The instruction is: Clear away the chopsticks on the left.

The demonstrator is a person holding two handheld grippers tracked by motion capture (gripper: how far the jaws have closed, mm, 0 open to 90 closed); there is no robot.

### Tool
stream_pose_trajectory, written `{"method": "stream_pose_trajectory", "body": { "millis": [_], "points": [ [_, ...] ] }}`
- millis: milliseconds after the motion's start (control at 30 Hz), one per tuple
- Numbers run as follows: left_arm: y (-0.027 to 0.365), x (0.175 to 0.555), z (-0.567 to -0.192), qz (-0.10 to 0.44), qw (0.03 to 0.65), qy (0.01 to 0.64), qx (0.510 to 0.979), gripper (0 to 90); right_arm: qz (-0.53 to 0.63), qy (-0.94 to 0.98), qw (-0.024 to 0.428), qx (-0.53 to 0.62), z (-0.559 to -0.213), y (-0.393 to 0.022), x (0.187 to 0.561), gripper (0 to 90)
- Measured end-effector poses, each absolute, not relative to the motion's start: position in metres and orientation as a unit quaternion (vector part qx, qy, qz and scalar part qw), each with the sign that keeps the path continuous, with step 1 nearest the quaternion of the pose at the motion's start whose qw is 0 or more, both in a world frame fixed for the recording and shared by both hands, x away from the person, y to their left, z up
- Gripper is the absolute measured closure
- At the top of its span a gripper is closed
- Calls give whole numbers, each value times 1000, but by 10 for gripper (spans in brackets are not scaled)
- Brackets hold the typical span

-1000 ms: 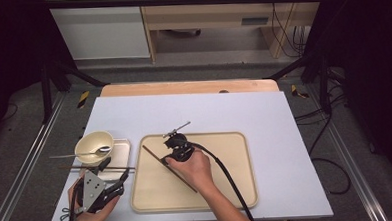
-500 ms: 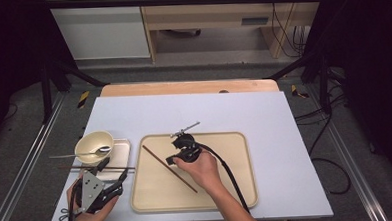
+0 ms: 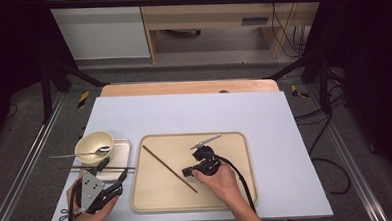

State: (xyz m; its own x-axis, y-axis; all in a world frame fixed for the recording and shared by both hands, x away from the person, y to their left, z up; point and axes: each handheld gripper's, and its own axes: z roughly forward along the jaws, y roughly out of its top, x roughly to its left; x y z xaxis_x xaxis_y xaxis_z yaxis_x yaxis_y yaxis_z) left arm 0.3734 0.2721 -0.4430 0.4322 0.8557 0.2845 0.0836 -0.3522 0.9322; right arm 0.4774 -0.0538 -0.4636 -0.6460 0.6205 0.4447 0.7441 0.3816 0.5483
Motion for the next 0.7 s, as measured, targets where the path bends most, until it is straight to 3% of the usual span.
{"method": "stream_pose_trajectory", "body": {
  "millis": [700],
  "points": [
    [275,373,-442,419,469,338,700,354,-372,-824,123,-408,-478,-56,458,900]
  ]
}}
